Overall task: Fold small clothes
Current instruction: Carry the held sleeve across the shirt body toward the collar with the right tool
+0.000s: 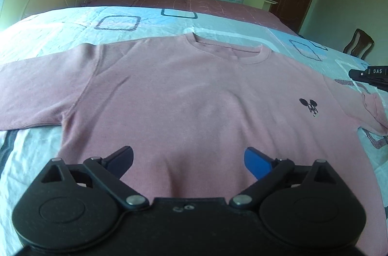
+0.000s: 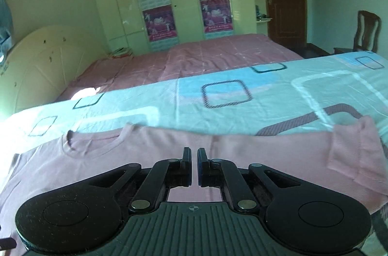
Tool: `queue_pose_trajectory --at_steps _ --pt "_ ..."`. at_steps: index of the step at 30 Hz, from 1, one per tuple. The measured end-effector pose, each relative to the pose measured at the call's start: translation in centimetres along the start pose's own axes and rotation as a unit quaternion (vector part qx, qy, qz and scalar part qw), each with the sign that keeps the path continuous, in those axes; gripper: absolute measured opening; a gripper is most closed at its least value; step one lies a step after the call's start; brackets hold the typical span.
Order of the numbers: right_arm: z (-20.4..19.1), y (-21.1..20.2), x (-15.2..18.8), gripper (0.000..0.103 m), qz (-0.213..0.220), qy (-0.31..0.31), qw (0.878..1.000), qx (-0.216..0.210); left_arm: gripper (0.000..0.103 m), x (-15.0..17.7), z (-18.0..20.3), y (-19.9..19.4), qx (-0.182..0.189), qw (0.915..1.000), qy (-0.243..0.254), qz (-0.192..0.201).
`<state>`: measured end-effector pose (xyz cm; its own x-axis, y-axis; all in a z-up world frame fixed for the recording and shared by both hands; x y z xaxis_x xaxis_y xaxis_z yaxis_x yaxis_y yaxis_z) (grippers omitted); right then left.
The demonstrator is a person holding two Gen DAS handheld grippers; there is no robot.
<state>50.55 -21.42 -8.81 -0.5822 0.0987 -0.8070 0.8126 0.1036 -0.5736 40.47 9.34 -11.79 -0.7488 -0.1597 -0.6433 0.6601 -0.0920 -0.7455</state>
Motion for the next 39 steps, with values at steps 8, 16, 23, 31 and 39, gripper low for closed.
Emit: queue_pose_trajectory --at_steps 8,16,23,31,39 --pt "7.8 0.3 1.8 0.074 -0.006 -0.044 0.979 0.198 0.1 -0.1 -4.1 -0.4 0.002 0.9985 -0.054 0.005" --pt "15.8 2.8 4.9 0.053 -0.075 -0.074 0.971 0.215 0.1 -0.6 -2.0 1.3 -0.001 0.9982 -0.059 -0.01" --pt "19.2 3.9 5.9 0.053 -0.083 -0.065 0.98 0.17 0.1 -0.5 1.8 1.5 -0.015 0.9984 -0.053 -0.015" --pt "23.7 2.4 4.8 0.006 -0.055 0.054 0.988 0.131 0.1 -0.2 4.6 1.8 -0.02 0.9983 -0.051 -0.017" --pt "18.0 -0.7 1.9 0.006 0.0 0.049 0.997 0.066 0.1 0.1 3.6 2.3 -0.026 0.9981 -0.051 -0.021"
Point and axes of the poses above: each gripper's, at about its wrist camera, not at the fingertips, and y roughly the way its jaws point, z to its right, x to its underside, the point moved 2 cm from there along y, roughly the way its jaws point, and after that the axes turned 4 degrees about -y, right-handed, at the moved point
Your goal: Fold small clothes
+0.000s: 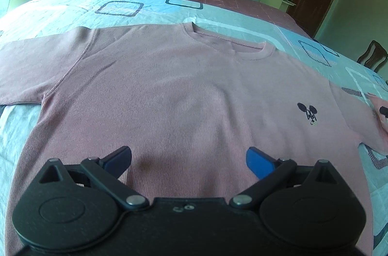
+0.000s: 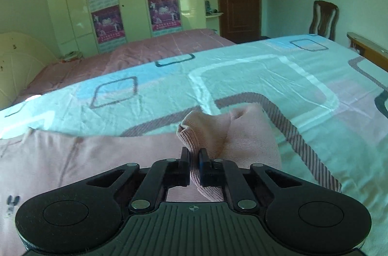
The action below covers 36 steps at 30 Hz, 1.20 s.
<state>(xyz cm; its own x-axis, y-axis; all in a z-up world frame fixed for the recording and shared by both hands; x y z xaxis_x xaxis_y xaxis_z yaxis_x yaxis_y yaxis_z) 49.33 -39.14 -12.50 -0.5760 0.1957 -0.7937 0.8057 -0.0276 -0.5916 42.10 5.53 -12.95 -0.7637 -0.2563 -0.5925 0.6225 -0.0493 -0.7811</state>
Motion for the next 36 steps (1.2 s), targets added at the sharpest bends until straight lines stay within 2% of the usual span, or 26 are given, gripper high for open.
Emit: queue_pose_trajectory --at_steps 6,11,15,21,24,27,29,30,31,32,34,36 --pt "-10.3 -1.4 -0.6 0.006 0.004 -0.031 0.996 -0.08 0.1 -0.4 -2.8 -0.4 0.017 0.9998 -0.009 0.003" --pt "-20.7 -1.1 1.1 0.006 -0.016 -0.072 0.986 -0.147 0.1 -0.8 -6.4 -1.1 0.021 0.9997 -0.012 0.003" --pt "-27.7 -0.2 3.3 0.006 -0.032 -0.108 0.978 -0.178 0.1 -0.9 -10.0 -2.0 0.014 0.9995 -0.026 0.004" --pt "-35.2 1.8 6.8 0.006 -0.057 -0.157 0.963 -0.213 0.098 -0.7 -14.1 -3.1 0.007 0.9985 -0.053 0.004" --pt "-37.2 3.0 8.7 0.006 -0.077 -0.188 0.957 -0.207 0.098 -0.7 -14.9 -3.3 0.002 0.9984 -0.056 0.005" --pt "-37.2 2.9 9.4 0.007 -0.063 -0.199 0.957 -0.199 0.098 -1.3 -14.9 -3.3 0.007 0.9981 -0.06 0.011" --pt "-37.3 2.2 9.5 0.022 -0.058 -0.213 0.953 -0.208 0.097 -2.0 -14.2 -2.8 0.027 0.9977 -0.061 0.012" --pt "-37.1 1.6 9.4 0.038 -0.051 -0.214 0.953 -0.21 0.097 -2.4 -13.5 -2.5 0.035 0.9976 -0.058 0.014" --pt "-36.6 1.0 9.3 0.049 -0.039 -0.213 0.954 -0.206 0.096 -2.8 -12.8 -2.2 0.049 0.9973 -0.053 0.015" --pt "-35.9 0.3 9.1 0.052 -0.028 -0.211 0.957 -0.196 0.096 -3.1 -11.9 -1.9 0.073 0.9961 -0.046 0.013" --pt "-33.8 -0.8 8.8 0.052 -0.018 -0.196 0.962 -0.188 0.093 -3.9 -9.7 -0.7 0.117 0.9921 -0.045 0.008" --pt "-31.0 -1.7 8.5 0.052 -0.021 -0.175 0.97 -0.17 0.08 -4.7 -7.5 1.3 0.162 0.9853 -0.052 -0.014"
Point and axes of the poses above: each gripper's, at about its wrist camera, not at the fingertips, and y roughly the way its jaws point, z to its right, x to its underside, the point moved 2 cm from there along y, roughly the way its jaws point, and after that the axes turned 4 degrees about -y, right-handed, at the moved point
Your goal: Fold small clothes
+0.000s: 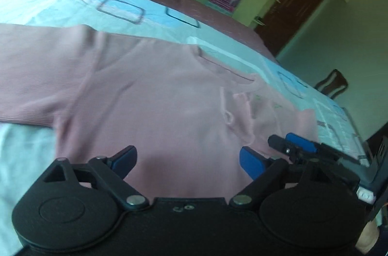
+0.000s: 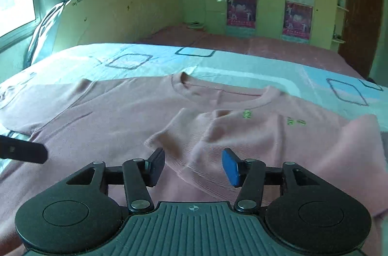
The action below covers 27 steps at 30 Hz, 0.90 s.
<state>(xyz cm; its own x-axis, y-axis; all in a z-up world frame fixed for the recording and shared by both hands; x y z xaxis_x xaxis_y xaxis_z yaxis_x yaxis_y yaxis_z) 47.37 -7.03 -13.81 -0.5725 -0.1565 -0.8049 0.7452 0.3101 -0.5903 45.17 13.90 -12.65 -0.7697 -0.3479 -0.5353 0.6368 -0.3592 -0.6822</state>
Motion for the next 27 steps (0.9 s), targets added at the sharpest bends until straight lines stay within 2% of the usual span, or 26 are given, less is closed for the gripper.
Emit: queue_pose_trajectory --at_steps 1,2,6,9,11,12,14,15,17,18,19,20,22,23,26,27 --pt "1.5 -1.1 0.6 0.052 -0.005 0.013 1.0 0.012 0.068 -0.3 0.8 1.4 0.02 0.9997 -0.005 -0.013" --pt "3.0 -2.1 1.2 0.052 -0.009 0.028 0.999 0.026 0.063 -0.4 1.6 2.9 0.033 0.9991 -0.004 -0.024" --pt "8.9 -5.9 3.5 0.052 -0.016 0.082 0.993 0.087 0.061 -1.0 3.9 7.5 0.038 0.9982 0.006 -0.046" --pt "13.1 -7.4 5.4 0.052 -0.031 0.131 0.983 0.123 0.06 -1.5 5.2 9.3 0.038 0.9978 0.011 -0.053" --pt "15.2 -7.4 6.1 0.052 -0.035 0.155 0.977 0.139 0.046 -1.6 5.9 10.2 0.035 0.9974 0.016 -0.06" --pt "16.3 -7.3 6.5 0.052 -0.035 0.169 0.975 0.141 0.043 -1.6 6.1 10.5 0.033 0.9974 0.018 -0.062" --pt "17.8 -6.8 6.8 0.052 -0.034 0.183 0.973 0.138 0.027 -1.6 6.6 11.2 0.026 0.9975 0.024 -0.062" --pt "18.2 -6.4 6.8 0.052 -0.033 0.186 0.973 0.133 0.023 -1.6 6.7 11.5 0.022 0.9975 0.026 -0.062" --pt "18.7 -5.7 7.0 0.041 -0.034 0.183 0.974 0.129 0.004 -1.9 6.8 11.4 0.023 0.9981 0.025 -0.052" --pt "18.9 -5.7 6.9 0.031 -0.032 0.179 0.974 0.136 0.004 -2.2 7.0 10.2 0.026 0.999 0.031 -0.017" --pt "19.1 -5.7 6.9 0.027 -0.031 0.183 0.973 0.135 0.004 -2.5 7.1 8.9 0.036 0.9987 0.034 0.013" --pt "19.4 -5.8 7.1 0.026 -0.028 0.189 0.973 0.131 0.004 -2.8 7.0 7.1 0.048 0.9971 0.034 0.048" --pt "19.3 -5.9 7.2 0.024 -0.026 0.179 0.975 0.131 0.004 -2.9 6.0 5.2 0.023 0.9955 0.038 0.083" --pt "19.1 -5.8 7.3 0.024 -0.026 0.172 0.976 0.133 0.004 -2.5 4.9 5.0 0.006 0.9958 0.033 0.085" --pt "18.6 -5.6 7.2 0.024 -0.027 0.16 0.977 0.139 0.005 -0.6 1.5 7.3 -0.025 0.9994 -0.001 0.023" --pt "18.5 -5.5 7.2 0.024 -0.028 0.156 0.977 0.14 0.005 -0.1 1.1 7.0 -0.014 0.9991 0.0 0.04"
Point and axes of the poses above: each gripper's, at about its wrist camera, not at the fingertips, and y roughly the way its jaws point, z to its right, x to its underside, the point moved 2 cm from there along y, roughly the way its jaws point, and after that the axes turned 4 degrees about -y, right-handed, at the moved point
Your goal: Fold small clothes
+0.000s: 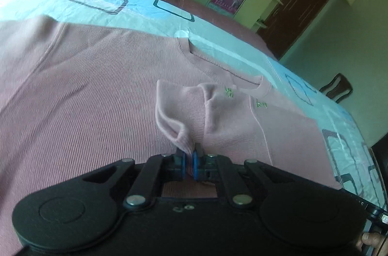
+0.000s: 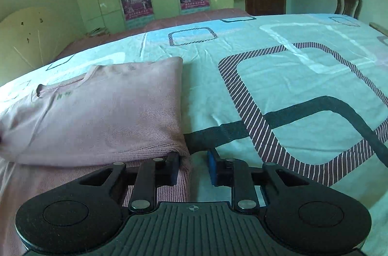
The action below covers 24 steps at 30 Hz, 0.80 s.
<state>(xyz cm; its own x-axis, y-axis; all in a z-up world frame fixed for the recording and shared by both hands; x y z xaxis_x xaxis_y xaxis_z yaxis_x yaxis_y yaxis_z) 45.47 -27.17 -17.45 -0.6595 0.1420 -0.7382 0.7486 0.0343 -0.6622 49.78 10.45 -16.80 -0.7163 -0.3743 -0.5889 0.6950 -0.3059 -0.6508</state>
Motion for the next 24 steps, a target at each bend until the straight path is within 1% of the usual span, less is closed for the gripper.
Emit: queue_pose_trajectory --at_steps 2,4,6,7,8,9,10,11,12,13,15,16,18,20,22,24 --pt "-0.1 0.0 -0.1 0.024 -0.002 -0.006 1.0 0.0 0.005 0.0 0.5 0.0 -0.007 0.9999 0.013 0.006" --pt "-0.2 -0.1 0.0 0.024 -0.005 -0.014 1.0 0.0 0.007 -0.1 0.6 0.2 -0.008 0.9999 0.007 0.006" --pt "-0.2 -0.1 -0.2 0.024 -0.014 -0.027 1.0 -0.004 0.01 -0.5 -0.1 0.0 0.002 1.0 -0.004 0.001" --pt "-0.3 -0.4 -0.2 0.025 -0.02 -0.034 0.999 -0.012 0.02 -0.7 -0.4 -0.2 0.007 0.9999 -0.01 -0.002" --pt "-0.1 -0.8 -0.3 0.028 -0.027 -0.042 0.998 -0.028 0.037 -0.9 -0.7 -0.7 0.018 0.9997 -0.015 -0.003" --pt "0.1 -1.5 -0.3 0.032 -0.025 -0.042 0.998 -0.05 0.05 -1.0 -0.8 -1.1 0.027 0.9995 -0.013 0.002" --pt "0.4 -2.4 -0.3 0.032 -0.014 -0.039 0.997 -0.072 0.076 -1.2 -0.7 -1.5 0.025 0.9996 -0.001 0.012" --pt "0.6 -3.1 -0.5 0.032 -0.001 -0.036 0.995 -0.091 0.088 -1.4 -0.5 -1.9 0.016 0.9994 0.02 0.023" --pt "0.8 -3.6 -0.9 0.032 0.008 -0.032 0.994 -0.102 0.086 -1.7 -0.4 -1.8 0.008 0.9989 0.037 0.027" --pt "1.1 -3.7 -1.6 0.032 0.014 -0.023 0.994 -0.107 0.081 -2.1 -0.4 -1.5 0.003 0.9984 0.05 0.025" --pt "1.8 -2.6 -3.6 0.032 0.019 0.012 0.993 -0.114 0.075 -3.1 -0.8 -0.3 0.005 0.999 0.043 0.007" --pt "2.4 -1.4 -4.9 0.032 0.018 0.044 0.992 -0.12 0.071 -3.6 -0.9 0.4 0.005 0.9992 0.039 0.002" --pt "3.0 0.9 -7.3 0.032 0.022 0.084 0.988 -0.131 0.069 -4.6 -1.1 1.9 0.008 0.9993 0.036 -0.005" --pt "3.5 3.7 -9.5 0.032 0.014 0.1 0.985 -0.137 0.069 -5.4 -1.2 3.0 0.025 0.9991 0.029 -0.017" --pt "3.5 6.2 -10.8 0.032 -0.001 0.112 0.983 -0.145 0.067 -6.0 -1.3 3.7 0.042 0.9985 0.021 -0.029" --pt "3.7 8.5 -11.4 0.032 -0.022 0.121 0.982 -0.146 0.046 -6.2 -1.5 4.1 0.043 0.9985 0.012 -0.033"
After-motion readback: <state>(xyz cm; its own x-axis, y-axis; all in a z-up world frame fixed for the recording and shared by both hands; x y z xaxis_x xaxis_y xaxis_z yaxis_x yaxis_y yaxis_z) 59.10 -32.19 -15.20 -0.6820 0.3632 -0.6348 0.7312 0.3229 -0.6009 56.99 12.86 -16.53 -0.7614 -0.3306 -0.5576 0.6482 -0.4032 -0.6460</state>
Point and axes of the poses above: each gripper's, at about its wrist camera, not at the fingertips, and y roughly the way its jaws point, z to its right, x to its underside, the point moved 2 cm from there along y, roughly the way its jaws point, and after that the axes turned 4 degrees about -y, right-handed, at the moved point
